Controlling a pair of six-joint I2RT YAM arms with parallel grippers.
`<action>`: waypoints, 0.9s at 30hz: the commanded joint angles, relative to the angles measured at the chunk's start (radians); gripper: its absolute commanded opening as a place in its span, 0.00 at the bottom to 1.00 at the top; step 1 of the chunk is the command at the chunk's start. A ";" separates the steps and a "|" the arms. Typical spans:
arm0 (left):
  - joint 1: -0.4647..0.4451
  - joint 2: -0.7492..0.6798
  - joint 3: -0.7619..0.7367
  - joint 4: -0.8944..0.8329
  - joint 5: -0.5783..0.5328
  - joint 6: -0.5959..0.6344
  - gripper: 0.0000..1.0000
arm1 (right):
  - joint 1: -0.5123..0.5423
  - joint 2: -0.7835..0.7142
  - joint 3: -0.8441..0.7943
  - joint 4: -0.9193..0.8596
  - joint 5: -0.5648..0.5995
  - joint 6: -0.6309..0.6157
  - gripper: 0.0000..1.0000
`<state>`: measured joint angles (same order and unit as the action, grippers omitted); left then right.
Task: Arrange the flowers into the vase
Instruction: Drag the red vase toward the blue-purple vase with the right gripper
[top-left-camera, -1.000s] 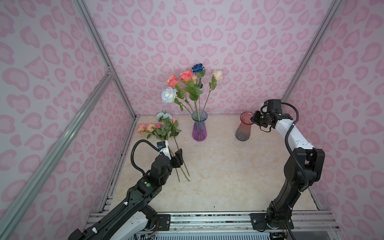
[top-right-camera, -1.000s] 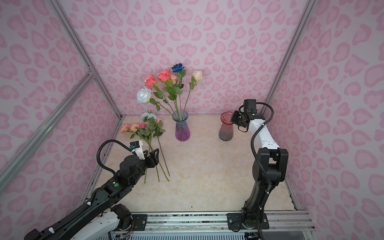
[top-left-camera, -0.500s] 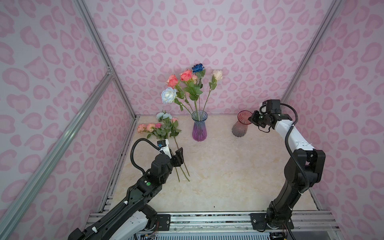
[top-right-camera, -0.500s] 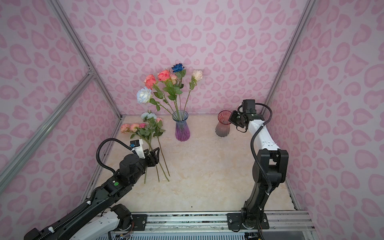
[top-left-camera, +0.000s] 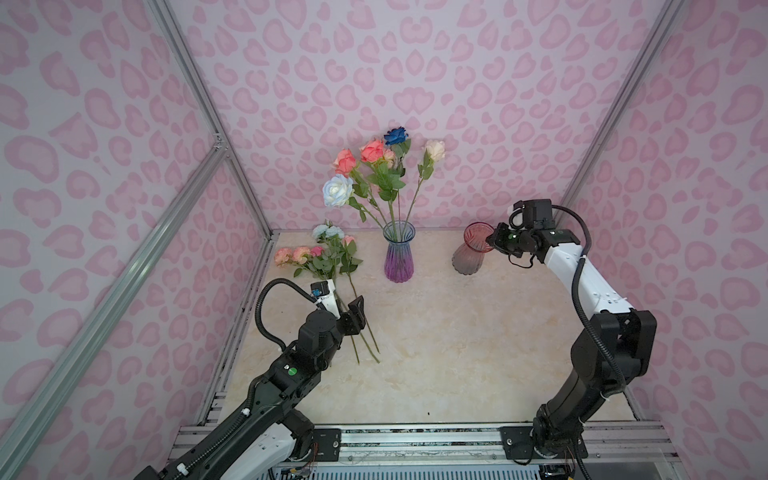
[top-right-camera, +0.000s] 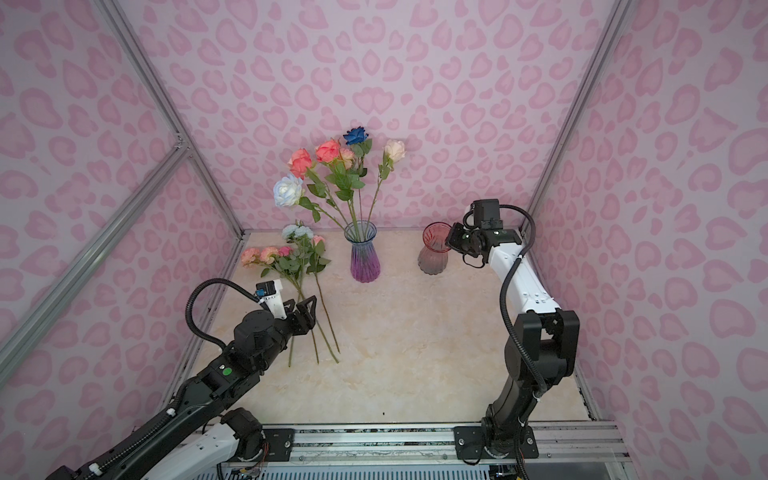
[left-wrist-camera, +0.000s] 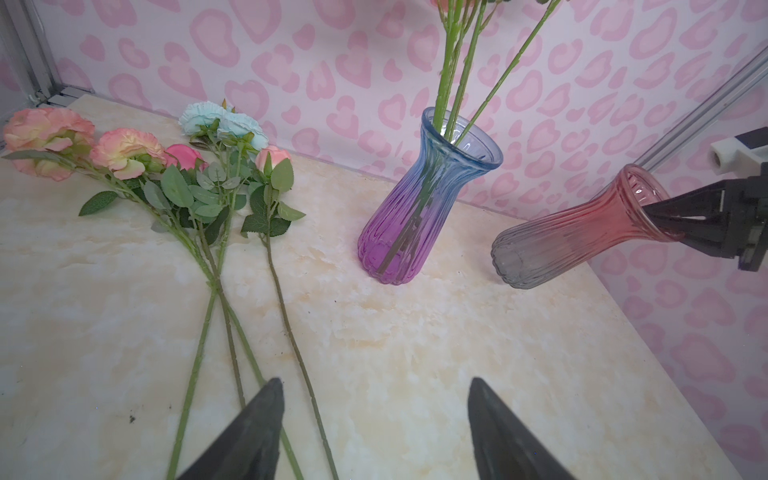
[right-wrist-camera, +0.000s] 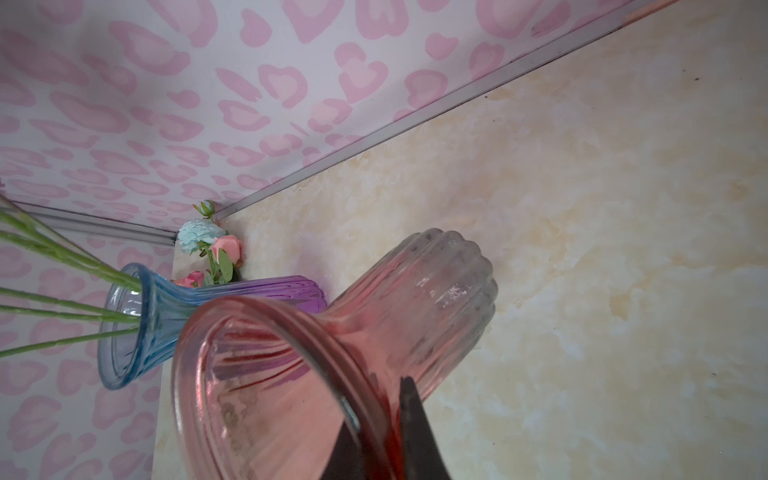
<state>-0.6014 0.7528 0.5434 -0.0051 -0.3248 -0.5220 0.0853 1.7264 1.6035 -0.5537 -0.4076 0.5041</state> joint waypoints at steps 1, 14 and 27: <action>0.002 -0.024 0.013 -0.013 -0.028 -0.008 0.71 | 0.030 -0.044 -0.024 0.046 -0.009 -0.015 0.00; 0.002 -0.133 0.003 -0.070 -0.109 0.012 0.71 | 0.249 -0.167 -0.154 -0.031 0.035 -0.038 0.00; 0.002 -0.161 -0.016 -0.079 -0.087 0.011 0.71 | 0.373 -0.123 -0.093 -0.099 -0.030 -0.037 0.00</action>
<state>-0.6014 0.5930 0.5308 -0.0807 -0.4149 -0.5190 0.4469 1.5993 1.4609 -0.7040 -0.3954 0.4789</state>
